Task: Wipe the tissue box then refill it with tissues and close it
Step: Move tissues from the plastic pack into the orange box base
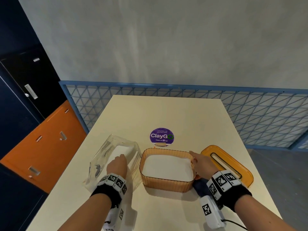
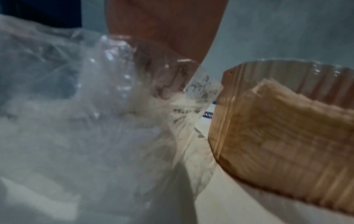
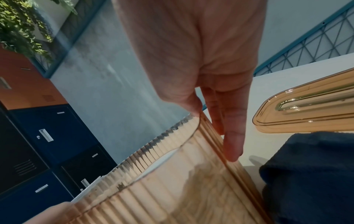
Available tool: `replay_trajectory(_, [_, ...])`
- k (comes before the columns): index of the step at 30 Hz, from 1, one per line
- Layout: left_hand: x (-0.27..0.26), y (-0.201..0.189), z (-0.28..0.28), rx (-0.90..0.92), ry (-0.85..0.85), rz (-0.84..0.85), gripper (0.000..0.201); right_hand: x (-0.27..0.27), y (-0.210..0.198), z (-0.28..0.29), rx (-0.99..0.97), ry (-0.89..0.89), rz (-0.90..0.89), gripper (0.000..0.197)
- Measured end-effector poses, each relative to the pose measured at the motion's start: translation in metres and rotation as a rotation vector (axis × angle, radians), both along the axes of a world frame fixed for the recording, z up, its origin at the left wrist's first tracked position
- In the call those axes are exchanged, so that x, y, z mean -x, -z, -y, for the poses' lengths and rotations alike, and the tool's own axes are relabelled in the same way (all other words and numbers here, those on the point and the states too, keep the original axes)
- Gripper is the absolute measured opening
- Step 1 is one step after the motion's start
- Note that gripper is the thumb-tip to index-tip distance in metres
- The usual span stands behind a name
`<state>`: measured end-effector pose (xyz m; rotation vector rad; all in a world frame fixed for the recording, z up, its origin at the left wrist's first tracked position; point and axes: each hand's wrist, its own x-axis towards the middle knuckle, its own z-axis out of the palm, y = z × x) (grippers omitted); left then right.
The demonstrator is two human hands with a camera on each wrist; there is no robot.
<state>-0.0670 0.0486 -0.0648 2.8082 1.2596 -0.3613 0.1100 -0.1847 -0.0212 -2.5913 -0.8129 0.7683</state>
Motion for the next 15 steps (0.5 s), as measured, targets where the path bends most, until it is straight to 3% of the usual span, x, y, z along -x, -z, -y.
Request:
replay_trajectory(4, [0.007, -0.032, -0.002, 0.017, -0.103, 0.195, 0.023, 0.0, -0.013, -0.002, -0.061, -0.01, 0.093, 0.045])
replay_trajectory(7, [0.01, -0.065, 0.008, -0.098, -0.077, 0.469, 0.018, 0.0, -0.034, -0.011, -0.378, 0.094, 0.157, 0.034])
replay_trajectory(9, [0.009, -0.086, 0.019, -0.176, -0.015, 0.657, 0.016, 0.004, -0.054, -0.024, -0.554, 0.143, -0.044, 0.032])
replay_trajectory(12, [0.002, -0.103, 0.036, -0.209, 0.174, 0.873, 0.023, 0.015, -0.084, -0.042, -0.658, 0.172, -0.507, 0.046])
replay_trajectory(15, [-0.006, -0.094, 0.052, -0.215, 0.474, 0.91, 0.034, 0.017, -0.104, -0.051, -0.633, 0.186, -0.871, 0.06])
